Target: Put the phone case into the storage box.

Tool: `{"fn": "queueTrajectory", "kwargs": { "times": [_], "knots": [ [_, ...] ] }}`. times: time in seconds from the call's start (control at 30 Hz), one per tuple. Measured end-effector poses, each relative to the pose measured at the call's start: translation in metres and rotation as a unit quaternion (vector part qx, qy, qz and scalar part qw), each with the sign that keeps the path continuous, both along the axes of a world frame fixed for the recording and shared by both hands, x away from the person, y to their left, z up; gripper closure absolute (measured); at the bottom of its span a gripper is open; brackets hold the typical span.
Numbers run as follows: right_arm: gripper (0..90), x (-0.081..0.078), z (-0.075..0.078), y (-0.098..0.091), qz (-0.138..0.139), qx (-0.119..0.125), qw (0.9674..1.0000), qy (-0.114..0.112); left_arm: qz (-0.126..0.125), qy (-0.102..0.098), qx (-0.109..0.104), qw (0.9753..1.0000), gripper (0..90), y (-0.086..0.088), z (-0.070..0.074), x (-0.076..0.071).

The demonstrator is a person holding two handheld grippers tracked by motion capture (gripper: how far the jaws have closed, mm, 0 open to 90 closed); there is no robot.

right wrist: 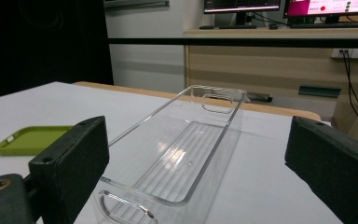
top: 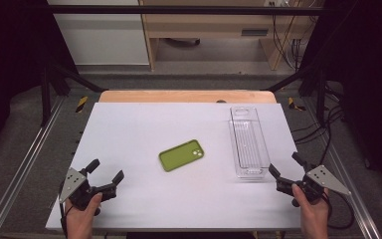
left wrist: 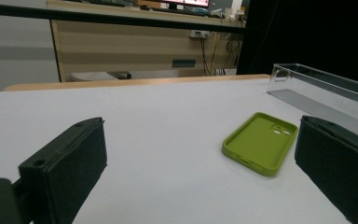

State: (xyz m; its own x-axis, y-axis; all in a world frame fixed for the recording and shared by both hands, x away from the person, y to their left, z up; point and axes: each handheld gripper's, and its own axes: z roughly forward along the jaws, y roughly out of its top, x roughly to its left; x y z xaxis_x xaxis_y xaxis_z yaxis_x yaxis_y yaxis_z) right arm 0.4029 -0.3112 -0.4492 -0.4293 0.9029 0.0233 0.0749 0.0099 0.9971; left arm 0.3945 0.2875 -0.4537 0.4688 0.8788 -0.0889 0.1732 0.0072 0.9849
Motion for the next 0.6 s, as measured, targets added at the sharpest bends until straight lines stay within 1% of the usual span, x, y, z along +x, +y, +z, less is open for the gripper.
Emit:
{"fn": "queueTrajectory", "kwargs": {
  "times": [0.03,0.07,0.1,0.13,0.2,0.23,0.27,0.37,0.47,0.5,0.53,0.57,0.6],
  "knots": [
    [6.3,-0.001,-0.001,0.0,0.001,0.005,1.0,0.001,0.0,0.0,0.0,1.0,1.6,0.0,0.0,0.0],
    [6.2,-0.002,-0.001,0.001,0.003,0.008,1.0,0.002,-0.002,0.006,0.005,1.0,1.6,-0.002,-0.001,0.001],
    [6.1,-0.002,-0.002,0.001,0.004,0.007,1.0,0.0,-0.009,0.014,0.009,0.9998,1.6,-0.007,-0.002,0.003],
    [6.0,-0.003,-0.003,0.003,0.006,0.009,0.9999,-0.001,-0.009,0.014,0.009,0.9998,1.6,-0.007,-0.002,0.003],
    [5.8,-0.004,-0.003,0.004,0.009,0.004,1.0,0.001,-0.011,0.021,0.022,0.9995,1.6,-0.011,-0.001,0.004],
    [5.8,-0.004,-0.003,0.004,0.009,0.004,1.0,0.001,-0.016,0.027,0.019,0.9993,1.6,-0.013,-0.001,0.005],
    [5.8,-0.004,-0.003,0.005,0.011,0.006,0.9999,0.002,-0.018,0.031,0.02,0.9991,1.6,-0.015,-0.001,0.006],
    [5.4,-0.004,-0.004,0.006,0.013,0.008,0.9999,0.004,-0.02,0.039,0.033,0.9985,1.6,-0.019,0.001,0.01],
    [4.7,-0.005,-0.005,0.006,0.015,0.007,0.9998,0.007,-0.032,0.05,0.045,0.9972,1.6,-0.024,0.004,0.015],
    [4.7,-0.005,-0.005,0.006,0.015,0.007,0.9998,0.007,-0.032,0.052,0.051,0.9968,1.6,-0.026,0.005,0.016],
    [4.7,-0.005,-0.005,0.005,0.015,0.008,0.9998,0.007,-0.041,0.057,0.051,0.9962,1.6,-0.029,0.008,0.019],
    [4.7,-0.005,-0.005,0.005,0.015,0.008,0.9998,0.007,-0.041,0.057,0.051,0.9962,1.6,-0.029,0.008,0.019],
    [4.6,-0.005,-0.005,0.005,0.015,0.011,0.9998,0.008,-0.046,0.061,0.059,0.9953,1.6,-0.032,0.01,0.022]
  ]
}}
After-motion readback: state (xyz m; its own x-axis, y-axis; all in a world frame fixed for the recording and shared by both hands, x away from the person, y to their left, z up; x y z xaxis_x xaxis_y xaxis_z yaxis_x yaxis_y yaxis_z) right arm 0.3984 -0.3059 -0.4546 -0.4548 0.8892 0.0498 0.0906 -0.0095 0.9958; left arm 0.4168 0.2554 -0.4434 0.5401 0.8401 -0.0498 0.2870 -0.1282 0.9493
